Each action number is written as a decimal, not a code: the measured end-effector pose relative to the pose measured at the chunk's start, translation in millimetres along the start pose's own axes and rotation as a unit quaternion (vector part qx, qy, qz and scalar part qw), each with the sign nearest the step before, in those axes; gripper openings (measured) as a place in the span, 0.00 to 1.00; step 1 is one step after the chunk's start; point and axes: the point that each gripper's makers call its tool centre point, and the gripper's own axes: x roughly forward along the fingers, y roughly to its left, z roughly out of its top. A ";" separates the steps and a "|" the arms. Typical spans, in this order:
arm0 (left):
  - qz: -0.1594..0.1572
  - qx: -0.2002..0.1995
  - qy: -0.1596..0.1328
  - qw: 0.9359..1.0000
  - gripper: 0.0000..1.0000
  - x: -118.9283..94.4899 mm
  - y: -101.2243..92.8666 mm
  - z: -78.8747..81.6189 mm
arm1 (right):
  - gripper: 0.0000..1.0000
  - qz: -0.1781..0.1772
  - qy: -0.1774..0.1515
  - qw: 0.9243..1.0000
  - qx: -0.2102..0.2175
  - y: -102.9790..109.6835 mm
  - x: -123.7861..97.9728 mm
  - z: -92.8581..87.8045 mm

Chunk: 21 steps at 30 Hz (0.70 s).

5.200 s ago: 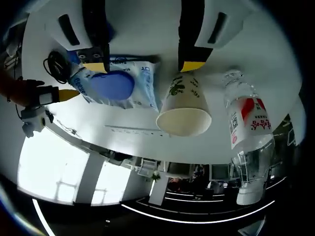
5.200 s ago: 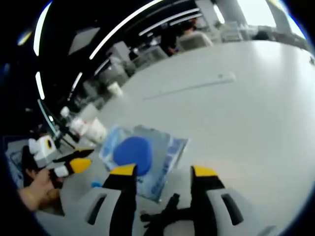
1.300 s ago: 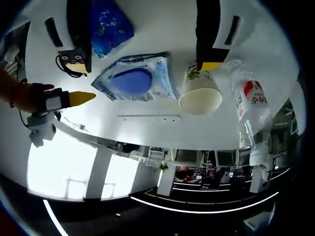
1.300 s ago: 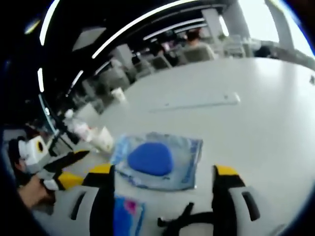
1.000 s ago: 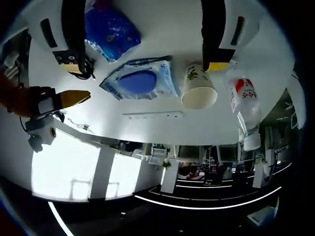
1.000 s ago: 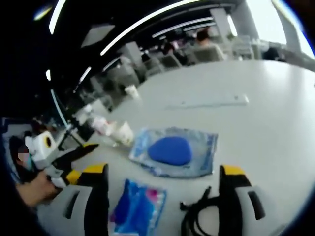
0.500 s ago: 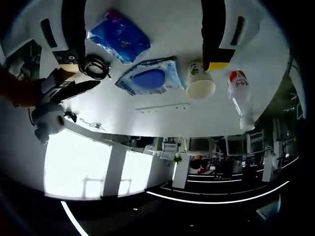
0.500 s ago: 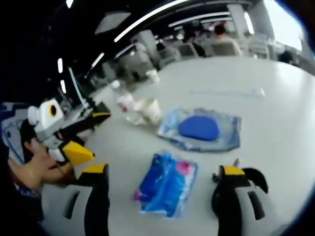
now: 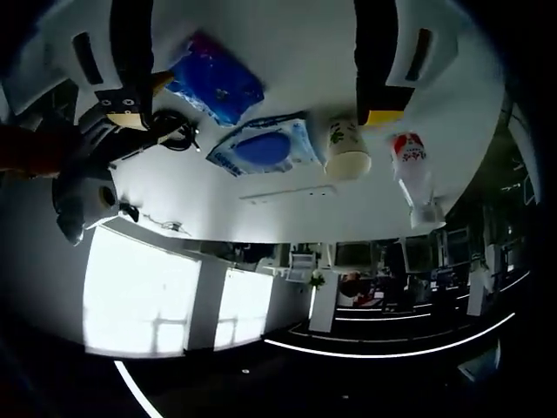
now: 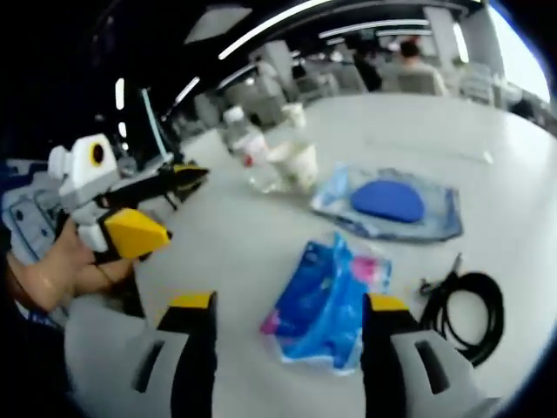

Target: Arrange the tabletop items into an orderly group along one side of the table until the central work area is clear of visible clutter.

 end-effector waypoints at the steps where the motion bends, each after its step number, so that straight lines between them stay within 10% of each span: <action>1: 0.005 0.002 -0.002 1.000 0.97 -1.1 1.6 0.1 | 0.58 -0.002 -0.001 1.000 -0.006 -1.8 2.7 -2.4; 21: 0.003 0.005 0.000 1.000 0.86 -14.4 0.1 -7.4 | 0.19 -0.046 0.002 0.999 0.011 -24.3 24.8 -9.4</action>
